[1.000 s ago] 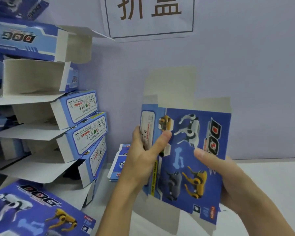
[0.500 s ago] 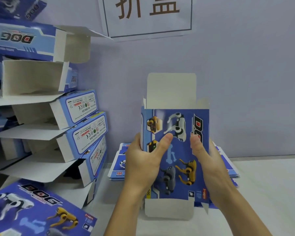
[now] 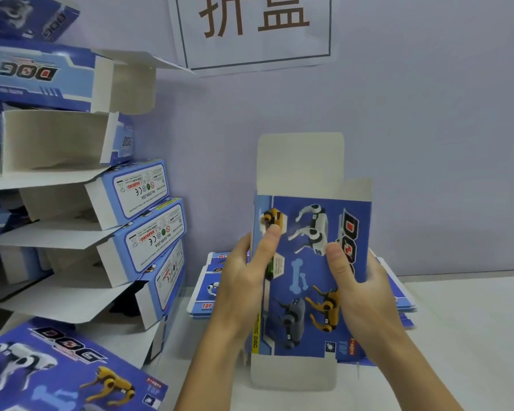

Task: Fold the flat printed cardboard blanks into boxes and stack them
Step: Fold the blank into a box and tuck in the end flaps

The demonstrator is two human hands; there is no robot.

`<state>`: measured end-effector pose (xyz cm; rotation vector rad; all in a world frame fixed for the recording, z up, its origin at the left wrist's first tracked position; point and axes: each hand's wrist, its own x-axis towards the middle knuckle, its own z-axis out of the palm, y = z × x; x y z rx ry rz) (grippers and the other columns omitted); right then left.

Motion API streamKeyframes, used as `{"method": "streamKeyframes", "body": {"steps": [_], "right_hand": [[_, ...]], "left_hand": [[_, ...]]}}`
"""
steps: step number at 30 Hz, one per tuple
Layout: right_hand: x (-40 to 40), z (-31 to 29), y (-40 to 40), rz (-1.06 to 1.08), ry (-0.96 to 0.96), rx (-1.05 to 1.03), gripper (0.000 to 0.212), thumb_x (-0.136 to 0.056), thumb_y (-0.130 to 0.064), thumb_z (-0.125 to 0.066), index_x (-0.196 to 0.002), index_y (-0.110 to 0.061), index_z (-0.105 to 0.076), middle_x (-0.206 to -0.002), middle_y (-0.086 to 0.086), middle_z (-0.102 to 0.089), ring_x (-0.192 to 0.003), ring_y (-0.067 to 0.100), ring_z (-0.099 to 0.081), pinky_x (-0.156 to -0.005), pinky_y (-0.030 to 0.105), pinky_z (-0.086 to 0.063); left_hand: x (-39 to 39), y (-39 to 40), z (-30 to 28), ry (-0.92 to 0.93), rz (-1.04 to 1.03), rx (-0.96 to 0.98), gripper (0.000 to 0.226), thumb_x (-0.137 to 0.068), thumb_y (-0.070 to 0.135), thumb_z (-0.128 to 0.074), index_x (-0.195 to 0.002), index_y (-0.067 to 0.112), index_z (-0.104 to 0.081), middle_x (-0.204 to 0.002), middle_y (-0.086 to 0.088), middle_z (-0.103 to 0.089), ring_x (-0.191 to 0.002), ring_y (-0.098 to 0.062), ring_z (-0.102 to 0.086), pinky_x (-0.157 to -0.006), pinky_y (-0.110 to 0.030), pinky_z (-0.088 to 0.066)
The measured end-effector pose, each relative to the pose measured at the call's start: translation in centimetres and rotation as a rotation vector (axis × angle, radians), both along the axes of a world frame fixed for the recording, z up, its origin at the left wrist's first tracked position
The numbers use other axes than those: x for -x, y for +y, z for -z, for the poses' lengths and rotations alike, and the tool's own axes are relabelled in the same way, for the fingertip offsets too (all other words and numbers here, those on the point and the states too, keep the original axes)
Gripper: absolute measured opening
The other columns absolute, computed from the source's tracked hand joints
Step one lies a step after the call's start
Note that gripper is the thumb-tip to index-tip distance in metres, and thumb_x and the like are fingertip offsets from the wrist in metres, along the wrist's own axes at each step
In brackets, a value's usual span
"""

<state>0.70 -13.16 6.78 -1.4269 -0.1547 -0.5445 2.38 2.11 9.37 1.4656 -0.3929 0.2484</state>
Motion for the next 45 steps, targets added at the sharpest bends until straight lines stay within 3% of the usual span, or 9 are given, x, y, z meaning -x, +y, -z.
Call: {"method": "streamKeyframes", "body": {"steps": [2,5,13,18,22,24,27,36,45], "right_hand": [[0.3,-0.2,0.4,-0.037,-0.028,0.032,0.052,-0.06,-0.067,-0.062,-0.101,-0.035,-0.057,-0.088,-0.014,-0.075,-0.077,0.005,-0.074,-0.05,0.015,-0.053],[0.7,-0.4,1.2,-0.098,-0.06,0.067,0.046,-0.063,-0.062,-0.063,-0.101,-0.038,-0.058,-0.09,-0.018,-0.073,-0.081,0.001,-0.073,-0.053,0.013,-0.053],[0.1,-0.2,1.3,-0.098,-0.041,0.083,0.082,-0.066,-0.062,-0.064,-0.14,-0.038,-0.041,-0.121,-0.009,-0.063,-0.102,0.002,-0.067,-0.059,0.017,-0.056],[0.0,-1.3,0.1,-0.049,-0.14,0.162,0.077,-0.072,-0.056,-0.07,-0.136,-0.059,-0.028,-0.11,-0.05,-0.051,-0.104,-0.03,-0.047,-0.068,0.0,-0.046],[-0.2,-3.1,0.6,-0.114,-0.183,0.204,0.079,-0.076,-0.06,-0.064,-0.143,-0.059,-0.023,-0.127,-0.028,-0.058,-0.122,0.0,-0.057,-0.083,0.022,-0.057],[-0.4,-4.1,1.1,-0.038,-0.24,0.273,0.077,-0.079,-0.067,-0.058,-0.145,-0.057,-0.021,-0.127,-0.04,-0.052,-0.129,-0.003,-0.048,-0.091,0.015,-0.05],[-0.4,-4.4,1.8,0.088,-0.329,0.262,0.07,-0.085,-0.061,-0.057,-0.147,-0.045,-0.03,-0.114,-0.05,-0.052,-0.12,-0.015,-0.049,-0.078,-0.001,-0.043],[-0.5,-3.9,2.4,0.034,-0.368,0.122,0.063,-0.084,-0.041,-0.063,-0.143,-0.033,-0.04,-0.104,-0.027,-0.068,-0.088,-0.004,-0.07,-0.058,0.012,-0.054],[-0.5,-3.8,3.1,0.054,-0.364,0.154,0.061,-0.084,-0.051,-0.062,-0.141,-0.037,-0.041,-0.1,-0.021,-0.071,-0.09,0.007,-0.073,-0.064,0.027,-0.061]], "left_hand": [[0.1,0.6,-0.9,-0.062,-0.076,-0.006,0.091,-0.064,0.082,-0.056,-0.14,0.032,-0.051,-0.132,0.011,-0.064,-0.12,-0.006,-0.06,-0.098,-0.028,-0.05],[0.6,0.5,-2.0,-0.247,-0.164,0.055,0.077,-0.074,0.072,-0.067,-0.139,0.04,-0.042,-0.116,0.025,-0.067,-0.103,0.007,-0.066,-0.072,-0.011,-0.053],[0.7,-0.4,-1.6,-0.429,-0.325,0.084,0.067,-0.076,0.055,-0.066,-0.134,0.026,-0.048,-0.105,0.026,-0.069,-0.092,0.002,-0.071,-0.06,-0.014,-0.056],[0.3,-0.3,-1.3,-0.417,-0.367,0.022,0.073,-0.076,0.06,-0.065,-0.14,0.031,-0.042,-0.112,0.02,-0.068,-0.098,0.0,-0.069,-0.068,-0.016,-0.058],[0.3,-0.2,-1.4,-0.407,-0.436,-0.024,0.075,-0.077,0.064,-0.063,-0.141,0.033,-0.04,-0.119,0.014,-0.068,-0.103,-0.005,-0.069,-0.078,-0.026,-0.061],[0.2,0.0,-1.3,-0.397,-0.453,-0.015,0.078,-0.076,0.069,-0.063,-0.142,0.035,-0.038,-0.122,0.013,-0.067,-0.107,-0.008,-0.068,-0.082,-0.035,-0.061],[0.4,0.0,-1.3,-0.395,-0.43,0.002,0.075,-0.077,0.067,-0.065,-0.141,0.037,-0.04,-0.118,0.015,-0.068,-0.103,-0.005,-0.069,-0.079,-0.036,-0.062],[0.8,0.8,-2.2,-0.332,-0.17,0.123,0.047,-0.086,0.025,-0.07,-0.127,0.02,-0.048,-0.108,0.0,-0.072,-0.095,-0.022,-0.074,-0.071,-0.035,-0.062],[1.1,0.6,-2.7,-0.384,-0.287,0.053,0.065,-0.074,0.051,-0.069,-0.133,0.03,-0.051,-0.115,0.015,-0.069,-0.105,-0.008,-0.069,-0.078,-0.029,-0.061]]}}
